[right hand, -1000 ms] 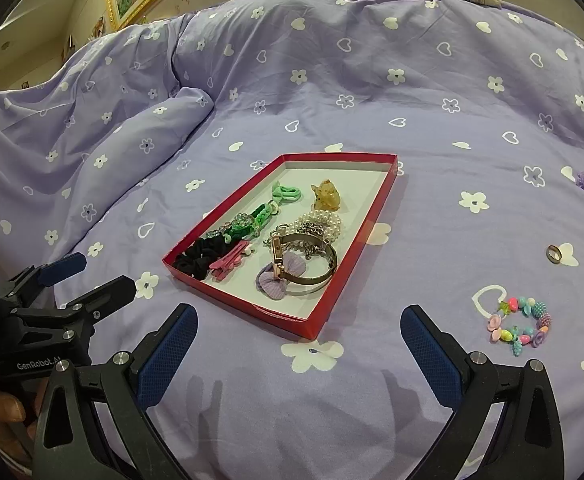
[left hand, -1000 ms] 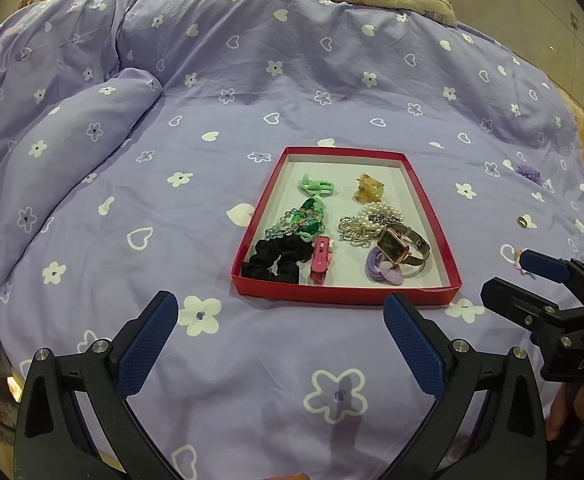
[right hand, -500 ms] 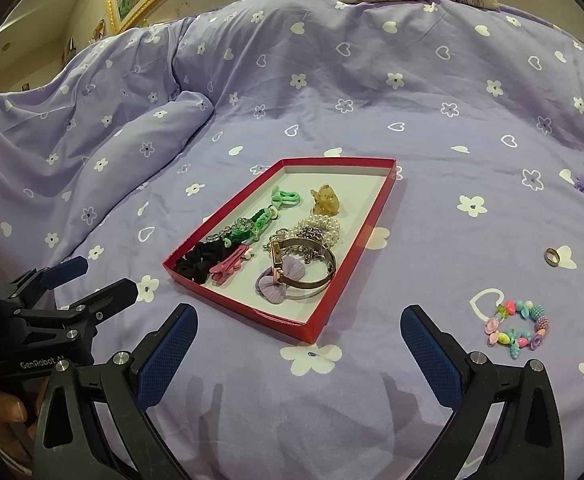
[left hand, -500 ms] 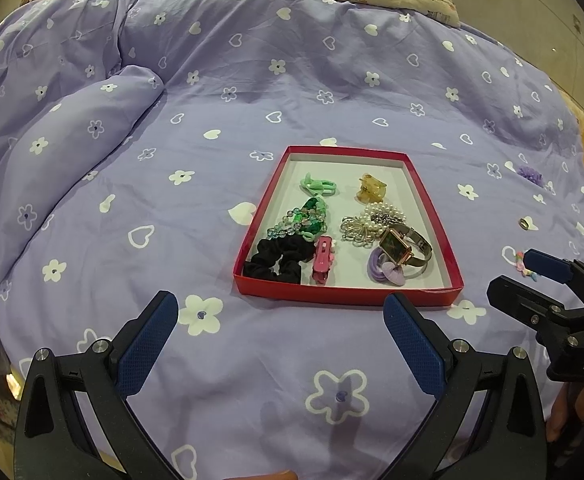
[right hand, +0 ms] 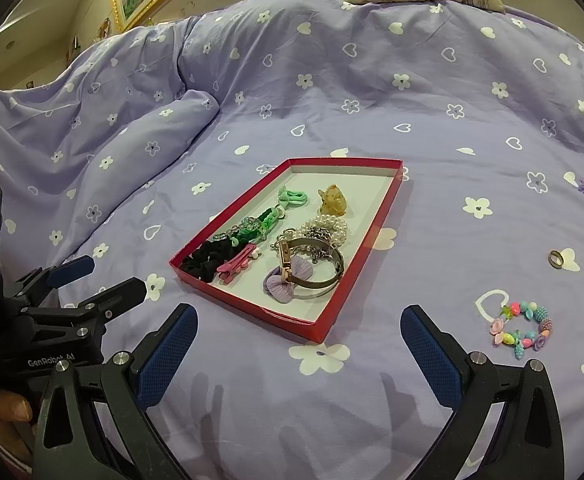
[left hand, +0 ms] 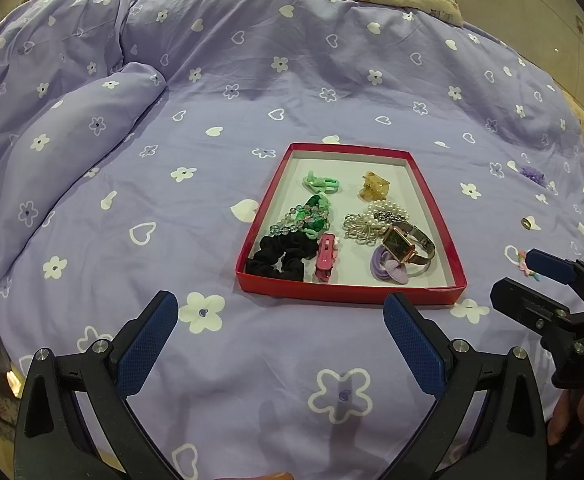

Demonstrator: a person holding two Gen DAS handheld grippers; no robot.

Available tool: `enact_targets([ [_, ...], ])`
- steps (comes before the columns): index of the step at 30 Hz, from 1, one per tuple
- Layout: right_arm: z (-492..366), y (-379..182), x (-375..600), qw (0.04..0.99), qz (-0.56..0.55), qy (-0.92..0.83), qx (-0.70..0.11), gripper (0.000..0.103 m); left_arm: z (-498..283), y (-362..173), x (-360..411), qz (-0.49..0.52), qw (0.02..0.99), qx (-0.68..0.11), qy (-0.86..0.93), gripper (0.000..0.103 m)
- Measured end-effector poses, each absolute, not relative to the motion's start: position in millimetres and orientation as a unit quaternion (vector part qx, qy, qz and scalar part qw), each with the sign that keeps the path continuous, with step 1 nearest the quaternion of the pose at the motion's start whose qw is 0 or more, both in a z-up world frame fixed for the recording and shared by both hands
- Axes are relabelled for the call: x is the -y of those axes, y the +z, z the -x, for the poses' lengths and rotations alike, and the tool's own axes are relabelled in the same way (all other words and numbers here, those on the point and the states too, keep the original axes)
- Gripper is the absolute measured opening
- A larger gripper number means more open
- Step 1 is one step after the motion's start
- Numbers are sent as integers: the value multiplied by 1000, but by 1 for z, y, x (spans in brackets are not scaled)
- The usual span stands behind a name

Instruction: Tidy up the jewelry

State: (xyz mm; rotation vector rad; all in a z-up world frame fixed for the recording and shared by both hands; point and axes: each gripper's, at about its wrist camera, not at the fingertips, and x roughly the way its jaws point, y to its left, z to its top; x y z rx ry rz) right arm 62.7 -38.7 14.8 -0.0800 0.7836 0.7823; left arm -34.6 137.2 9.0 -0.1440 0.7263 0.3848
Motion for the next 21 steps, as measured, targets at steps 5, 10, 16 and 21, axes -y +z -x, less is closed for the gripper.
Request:
enact_targets([
  [5,-62,15,39,850,37,371,-372,103,35,8,-137,69,914,-354,188,103],
  [10,-62,14,38,849,37,372,-373,103,34,8,-137,70,914,-354,188,103],
  [16,-61,14,37,848,37,374,-373,103,35,7,-138,71,913,-354,189,103],
  [21,-61,14,37,849,37,373,-374,103,35,7,-139,70,913,-354,189,103],
])
